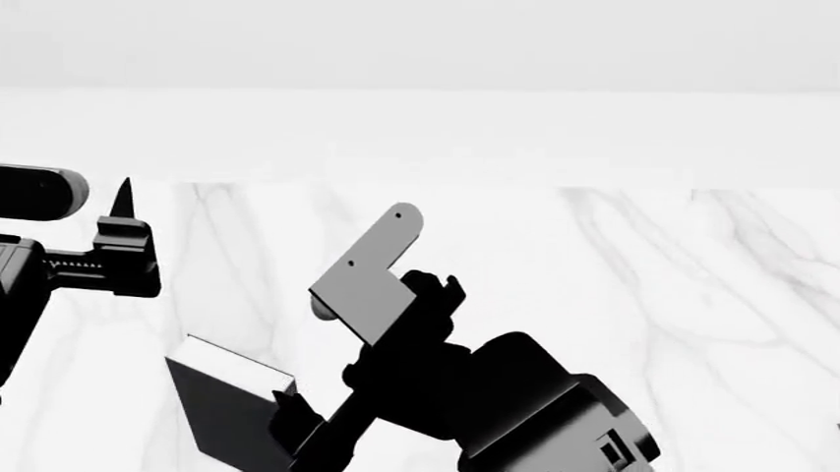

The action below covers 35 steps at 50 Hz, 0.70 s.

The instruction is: Pick up the book on the left and place it on top of the shelf.

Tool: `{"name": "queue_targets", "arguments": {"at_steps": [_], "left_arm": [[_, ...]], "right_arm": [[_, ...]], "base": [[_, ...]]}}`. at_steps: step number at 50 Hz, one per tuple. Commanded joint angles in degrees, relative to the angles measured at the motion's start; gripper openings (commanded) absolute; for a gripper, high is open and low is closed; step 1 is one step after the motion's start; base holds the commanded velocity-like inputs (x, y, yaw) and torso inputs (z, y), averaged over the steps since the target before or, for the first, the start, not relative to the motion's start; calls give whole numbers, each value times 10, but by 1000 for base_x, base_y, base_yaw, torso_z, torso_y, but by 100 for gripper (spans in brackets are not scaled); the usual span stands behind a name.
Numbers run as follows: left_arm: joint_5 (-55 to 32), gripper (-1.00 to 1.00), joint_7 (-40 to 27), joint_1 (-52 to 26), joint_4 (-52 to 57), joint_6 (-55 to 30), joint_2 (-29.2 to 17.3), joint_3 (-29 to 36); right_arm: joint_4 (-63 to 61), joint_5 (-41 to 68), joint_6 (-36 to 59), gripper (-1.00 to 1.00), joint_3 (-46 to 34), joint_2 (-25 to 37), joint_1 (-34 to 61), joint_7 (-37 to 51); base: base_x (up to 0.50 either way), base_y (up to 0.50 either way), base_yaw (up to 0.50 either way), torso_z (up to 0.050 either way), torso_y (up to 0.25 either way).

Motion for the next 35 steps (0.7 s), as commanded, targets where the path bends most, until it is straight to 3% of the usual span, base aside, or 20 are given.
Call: {"name": "queue_targets", "arguments": {"at_steps": [1,29,35], "left_arm": [[6,100,13,1,-1,3,11,-14],[-2,100,7,4,11,-2,7,-15],[-5,100,6,3,14,-4,5,-15]], "right_arm": [[68,-17,-37,100,-3,-37,2,-31],[349,-34,-200,100,-47,-131,36,-81],[417,23,-246,100,-104,-140,56,-71]], "base": [[0,0,0,0,0],[0,0,0,0,0],[0,0,0,0,0]]}}
